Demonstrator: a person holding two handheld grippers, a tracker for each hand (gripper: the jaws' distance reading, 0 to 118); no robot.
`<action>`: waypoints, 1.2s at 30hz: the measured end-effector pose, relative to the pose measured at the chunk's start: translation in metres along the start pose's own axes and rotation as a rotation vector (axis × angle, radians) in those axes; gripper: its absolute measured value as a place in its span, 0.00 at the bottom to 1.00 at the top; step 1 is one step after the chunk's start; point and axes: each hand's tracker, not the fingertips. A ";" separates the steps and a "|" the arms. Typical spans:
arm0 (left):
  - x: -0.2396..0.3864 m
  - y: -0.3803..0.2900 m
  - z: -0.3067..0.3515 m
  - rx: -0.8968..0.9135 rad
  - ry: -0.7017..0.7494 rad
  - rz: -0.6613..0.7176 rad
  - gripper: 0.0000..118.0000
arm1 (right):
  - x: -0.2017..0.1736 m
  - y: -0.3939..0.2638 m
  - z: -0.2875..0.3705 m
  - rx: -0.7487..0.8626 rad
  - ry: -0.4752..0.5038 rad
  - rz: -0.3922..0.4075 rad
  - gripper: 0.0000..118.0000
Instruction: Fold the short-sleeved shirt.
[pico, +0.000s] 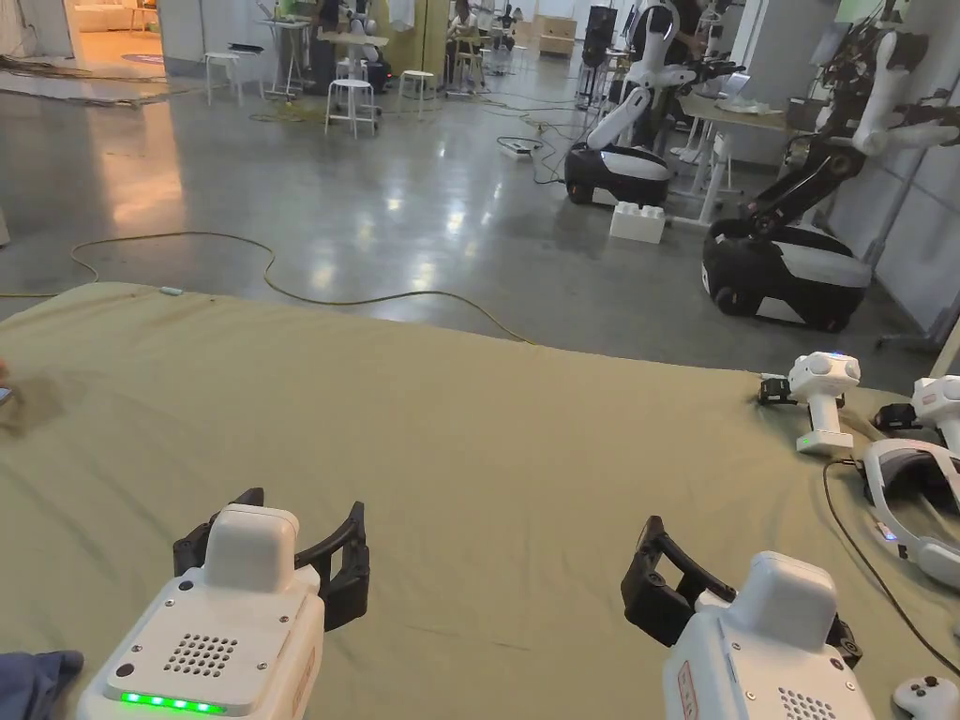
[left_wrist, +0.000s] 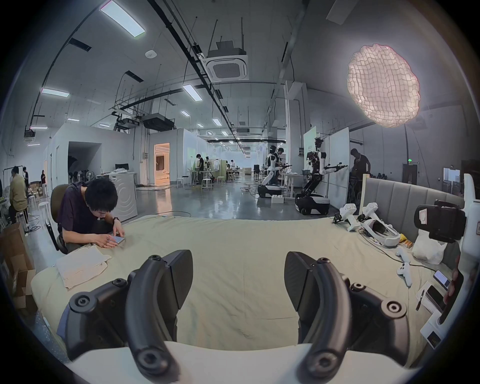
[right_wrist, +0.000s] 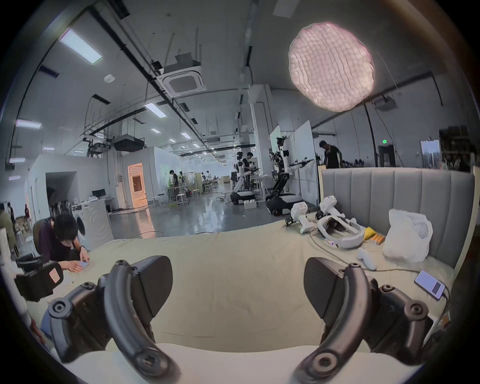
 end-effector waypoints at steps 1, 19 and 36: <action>-0.001 0.001 0.000 -0.001 -0.001 0.004 0.67 | 0.000 0.002 -0.002 -0.016 -0.010 -0.002 0.89; -0.006 0.001 0.005 -0.001 -0.067 0.106 0.67 | -0.018 0.013 -0.014 -0.153 -0.076 0.038 0.89; 0.004 0.011 0.005 0.066 0.046 0.032 0.69 | -0.017 0.016 -0.018 -0.153 -0.054 0.029 0.89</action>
